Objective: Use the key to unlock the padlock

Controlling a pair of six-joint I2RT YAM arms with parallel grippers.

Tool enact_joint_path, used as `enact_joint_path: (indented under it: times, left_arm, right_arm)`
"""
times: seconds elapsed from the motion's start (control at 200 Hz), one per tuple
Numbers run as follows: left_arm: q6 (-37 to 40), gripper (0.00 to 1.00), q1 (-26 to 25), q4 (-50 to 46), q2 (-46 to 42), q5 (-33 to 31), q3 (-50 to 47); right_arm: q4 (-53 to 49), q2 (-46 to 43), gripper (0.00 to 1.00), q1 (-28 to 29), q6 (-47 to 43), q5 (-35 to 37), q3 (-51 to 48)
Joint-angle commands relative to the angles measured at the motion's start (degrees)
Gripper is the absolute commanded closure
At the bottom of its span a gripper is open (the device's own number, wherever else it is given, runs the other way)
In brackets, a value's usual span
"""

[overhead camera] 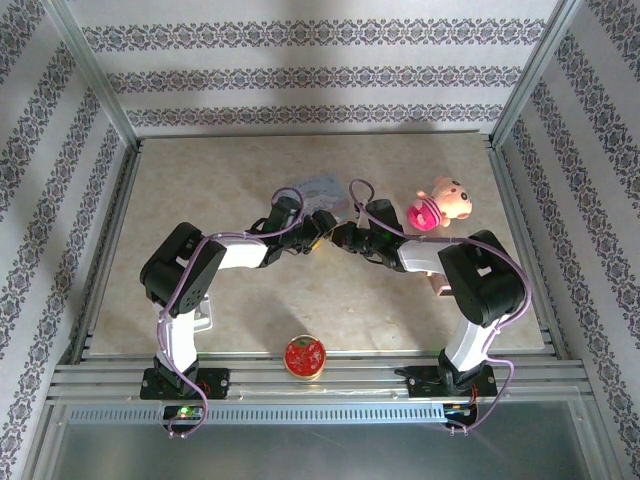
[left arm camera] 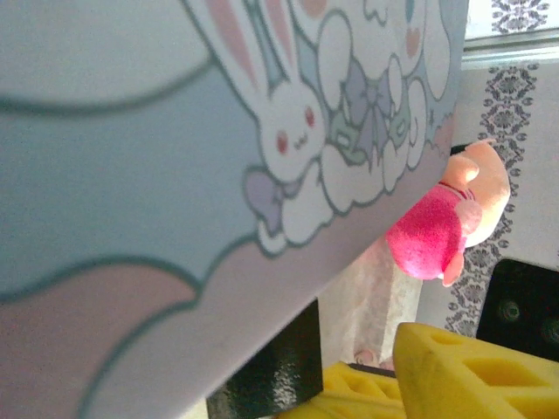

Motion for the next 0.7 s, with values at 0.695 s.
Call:
enact_joint_path:
  times: [0.695]
  left_arm:
    - [-2.34, 0.68, 1.72, 6.84, 5.50, -3.88, -1.40]
  right_arm:
    - [7.08, 3.97, 1.00, 0.63, 2.94, -1.54, 3.24]
